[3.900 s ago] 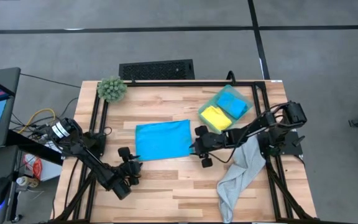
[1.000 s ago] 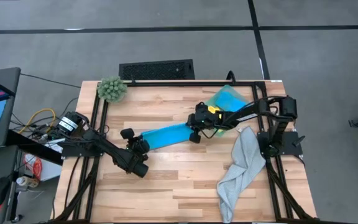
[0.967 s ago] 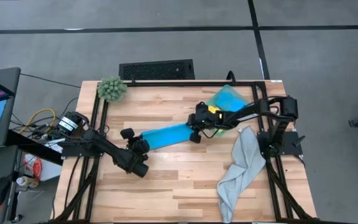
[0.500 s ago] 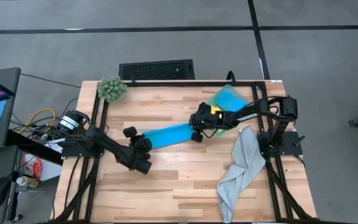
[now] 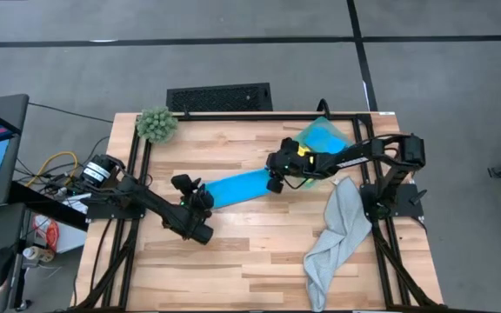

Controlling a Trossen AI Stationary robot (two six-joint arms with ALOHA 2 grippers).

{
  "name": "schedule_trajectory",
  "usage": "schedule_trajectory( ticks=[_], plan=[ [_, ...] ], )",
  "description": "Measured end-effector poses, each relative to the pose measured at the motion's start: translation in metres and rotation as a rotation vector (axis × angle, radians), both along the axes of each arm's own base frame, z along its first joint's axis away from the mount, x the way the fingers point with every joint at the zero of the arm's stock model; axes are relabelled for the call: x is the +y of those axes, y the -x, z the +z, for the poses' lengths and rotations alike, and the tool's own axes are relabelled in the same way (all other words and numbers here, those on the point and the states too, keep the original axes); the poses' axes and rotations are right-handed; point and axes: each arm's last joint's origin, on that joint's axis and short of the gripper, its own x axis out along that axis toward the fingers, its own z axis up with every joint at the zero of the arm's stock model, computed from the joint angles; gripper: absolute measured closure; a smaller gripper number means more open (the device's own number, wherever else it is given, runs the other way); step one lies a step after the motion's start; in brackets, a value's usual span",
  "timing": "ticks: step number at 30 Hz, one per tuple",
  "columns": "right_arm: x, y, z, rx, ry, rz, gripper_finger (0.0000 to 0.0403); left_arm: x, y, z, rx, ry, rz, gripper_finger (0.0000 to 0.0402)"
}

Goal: Fold microfiber towels
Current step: Fold the blue towel

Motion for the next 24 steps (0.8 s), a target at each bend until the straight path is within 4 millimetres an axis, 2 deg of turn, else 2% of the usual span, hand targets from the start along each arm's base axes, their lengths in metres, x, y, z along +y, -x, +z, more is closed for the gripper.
schedule_trajectory(
  ticks=[5,7,11,14,18,22,24],
  plan=[
    [-0.001,0.008,0.024,-0.043,0.043,-0.034,0.0234,-0.011,0.001,0.020,-0.087,-0.045,-0.031,0.0279],
    [0.000,0.010,0.034,-0.075,0.041,-0.036,0.0237,-0.015,0.000,0.024,-0.183,-0.020,-0.031,0.0278],
    [0.016,0.015,0.041,-0.122,-0.031,0.039,0.0251,-0.028,-0.002,0.027,-0.314,0.039,-0.064,0.0283],
    [0.032,0.019,0.031,-0.099,-0.073,0.063,0.0269,-0.043,-0.007,0.026,-0.389,0.097,-0.114,0.0303],
    [0.051,0.021,0.002,-0.057,-0.082,0.060,0.0295,-0.056,-0.016,0.025,-0.366,0.183,-0.196,0.0346],
    [0.060,0.017,-0.023,-0.002,-0.049,0.027,0.0317,-0.063,-0.017,0.025,-0.365,0.231,-0.227,0.0389],
    [0.062,0.017,-0.032,0.029,-0.040,0.021,0.0326,-0.065,-0.016,0.024,-0.364,0.263,-0.226,0.0397]
  ],
)
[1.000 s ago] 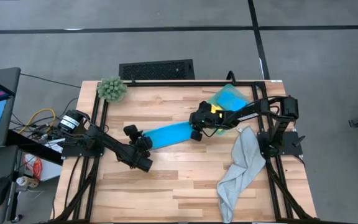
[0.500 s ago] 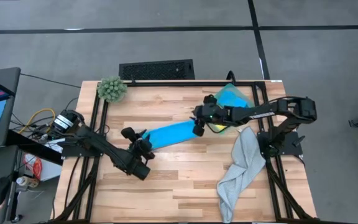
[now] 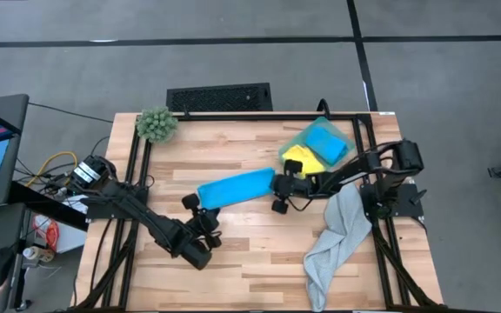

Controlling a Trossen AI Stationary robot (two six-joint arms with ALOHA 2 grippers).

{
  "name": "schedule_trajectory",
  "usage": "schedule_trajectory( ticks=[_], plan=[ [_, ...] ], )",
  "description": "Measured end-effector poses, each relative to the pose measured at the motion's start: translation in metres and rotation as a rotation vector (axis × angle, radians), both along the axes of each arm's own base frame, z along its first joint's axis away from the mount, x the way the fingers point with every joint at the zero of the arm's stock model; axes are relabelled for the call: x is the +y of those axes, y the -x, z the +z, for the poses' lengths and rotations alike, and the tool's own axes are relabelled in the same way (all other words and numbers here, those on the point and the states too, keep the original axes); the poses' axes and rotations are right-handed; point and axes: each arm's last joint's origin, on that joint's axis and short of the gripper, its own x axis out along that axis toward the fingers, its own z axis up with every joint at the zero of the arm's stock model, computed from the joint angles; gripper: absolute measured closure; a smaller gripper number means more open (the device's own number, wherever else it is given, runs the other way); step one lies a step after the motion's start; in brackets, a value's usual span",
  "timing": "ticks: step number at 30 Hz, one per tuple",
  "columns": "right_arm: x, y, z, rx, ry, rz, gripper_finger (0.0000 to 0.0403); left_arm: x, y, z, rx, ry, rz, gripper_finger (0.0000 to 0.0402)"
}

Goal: Fold microfiber towels
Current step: Fold the blue towel

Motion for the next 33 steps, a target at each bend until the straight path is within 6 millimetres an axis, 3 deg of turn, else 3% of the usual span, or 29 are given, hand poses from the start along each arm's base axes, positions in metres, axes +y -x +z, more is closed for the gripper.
schedule_trajectory(
  ticks=[7,14,28,33],
  plan=[
    [0.030,0.001,-0.008,-0.003,-0.086,0.014,0.0337,-0.012,0.007,-0.004,0.117,0.125,-0.085,0.0390],
    [0.060,0.005,-0.003,-0.032,-0.153,0.037,0.0337,-0.026,0.025,-0.007,0.187,0.173,-0.120,0.0390],
    [0.052,-0.020,0.024,-0.006,-0.059,0.087,0.0337,-0.030,0.034,-0.008,0.206,0.233,-0.088,0.0390],
    [0.050,-0.013,0.034,0.036,0.007,0.071,0.0337,-0.039,0.040,-0.006,0.111,0.195,-0.091,0.0395]
  ],
)
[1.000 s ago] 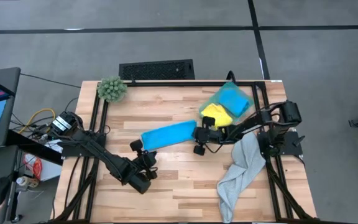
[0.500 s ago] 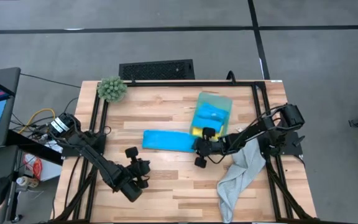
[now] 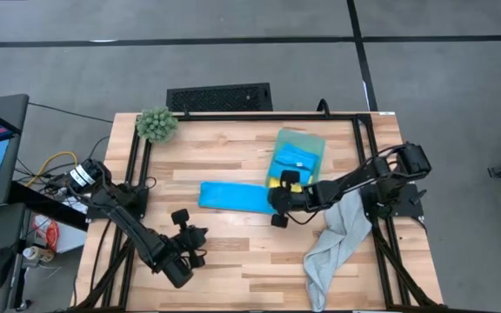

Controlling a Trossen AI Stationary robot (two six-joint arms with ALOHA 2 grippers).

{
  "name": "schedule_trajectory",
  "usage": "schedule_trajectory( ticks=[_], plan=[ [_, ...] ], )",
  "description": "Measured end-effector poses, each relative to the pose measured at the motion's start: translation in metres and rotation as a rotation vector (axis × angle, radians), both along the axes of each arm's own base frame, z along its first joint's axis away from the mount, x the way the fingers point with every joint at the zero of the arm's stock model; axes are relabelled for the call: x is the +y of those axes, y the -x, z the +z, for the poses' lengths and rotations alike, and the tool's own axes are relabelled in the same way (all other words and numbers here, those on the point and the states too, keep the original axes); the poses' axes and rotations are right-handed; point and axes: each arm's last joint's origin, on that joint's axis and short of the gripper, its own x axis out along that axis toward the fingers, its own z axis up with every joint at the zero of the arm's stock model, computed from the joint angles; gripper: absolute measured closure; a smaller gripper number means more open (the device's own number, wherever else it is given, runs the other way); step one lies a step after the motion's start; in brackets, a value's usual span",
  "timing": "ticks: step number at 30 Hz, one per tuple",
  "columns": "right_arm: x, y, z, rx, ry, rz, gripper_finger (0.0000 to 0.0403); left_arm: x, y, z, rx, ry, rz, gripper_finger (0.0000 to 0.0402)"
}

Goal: Fold microfiber towels
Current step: Fold the blue towel

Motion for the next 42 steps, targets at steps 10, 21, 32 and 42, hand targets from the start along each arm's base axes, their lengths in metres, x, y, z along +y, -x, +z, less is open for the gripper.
schedule_trajectory(
  ticks=[10,21,32,42],
  plan=[
    [-0.032,0.015,-0.008,0.180,0.159,-0.138,0.0337,-0.001,0.000,0.002,-0.040,-0.016,0.009,0.0398],
    [-0.056,0.009,-0.001,0.125,0.087,-0.137,0.0337,-0.002,0.000,0.002,-0.076,0.022,0.042,0.0397],
    [-0.012,0.009,-0.012,0.120,0.111,-0.061,0.0337,-0.005,-0.003,0.004,-0.167,-0.016,0.040,0.0397],
    [0.020,0.010,-0.030,0.119,-0.092,-0.075,0.0337,-0.006,-0.003,0.004,-0.142,0.002,0.025,0.0397]
  ],
)
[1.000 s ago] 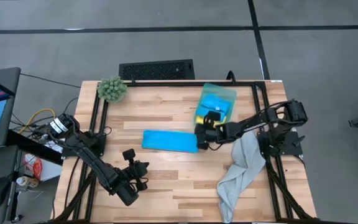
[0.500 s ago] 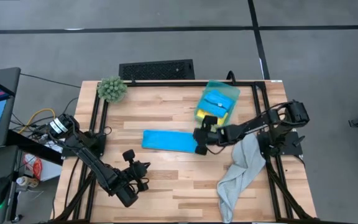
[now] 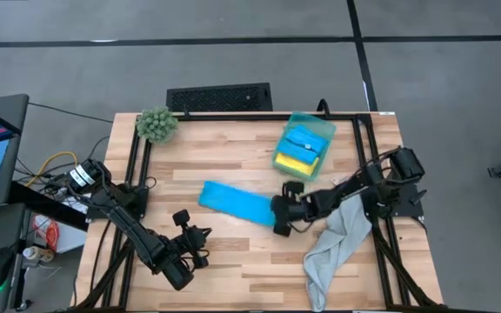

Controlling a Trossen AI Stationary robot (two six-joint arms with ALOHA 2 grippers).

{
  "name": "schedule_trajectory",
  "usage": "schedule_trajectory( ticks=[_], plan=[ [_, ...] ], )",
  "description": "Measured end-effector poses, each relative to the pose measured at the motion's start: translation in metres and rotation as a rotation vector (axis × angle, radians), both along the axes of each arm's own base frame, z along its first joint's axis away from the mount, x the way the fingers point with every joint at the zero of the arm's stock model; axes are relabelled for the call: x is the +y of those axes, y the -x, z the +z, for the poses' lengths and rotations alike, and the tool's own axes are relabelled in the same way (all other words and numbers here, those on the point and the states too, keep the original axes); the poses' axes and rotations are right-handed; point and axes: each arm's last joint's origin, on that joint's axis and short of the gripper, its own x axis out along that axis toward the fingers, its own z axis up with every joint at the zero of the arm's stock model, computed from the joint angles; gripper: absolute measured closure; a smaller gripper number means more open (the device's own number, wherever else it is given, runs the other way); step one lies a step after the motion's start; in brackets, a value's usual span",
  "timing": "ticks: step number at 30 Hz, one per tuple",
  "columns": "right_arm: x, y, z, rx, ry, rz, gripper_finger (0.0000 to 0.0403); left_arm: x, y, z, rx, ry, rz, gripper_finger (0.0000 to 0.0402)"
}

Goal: Fold microfiber towels
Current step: Fold the blue towel

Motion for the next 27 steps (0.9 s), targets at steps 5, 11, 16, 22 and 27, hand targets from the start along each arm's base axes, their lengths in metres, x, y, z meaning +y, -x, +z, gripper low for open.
schedule_trajectory(
  ticks=[5,11,16,22,27],
  plan=[
    [0.042,0.001,0.012,-0.085,-0.191,-0.068,0.0337,0.000,-0.001,0.001,-0.031,-0.034,0.003,0.0397],
    [0.077,-0.012,0.043,-0.226,-0.191,0.066,0.0337,0.000,-0.010,0.008,-0.228,-0.099,0.054,0.0397],
    [0.083,-0.007,0.081,-0.289,-0.073,0.205,0.0337,-0.001,-0.039,0.013,-0.220,-0.085,-0.049,0.0380],
    [0.072,0.023,0.119,-0.267,-0.055,0.193,0.0337,0.007,-0.099,0.000,-0.216,-0.057,-0.307,0.0318],
    [0.076,0.059,0.150,-0.287,-0.099,0.198,0.0337,0.013,-0.133,-0.031,-0.072,-0.107,-0.427,0.0271]
  ],
)
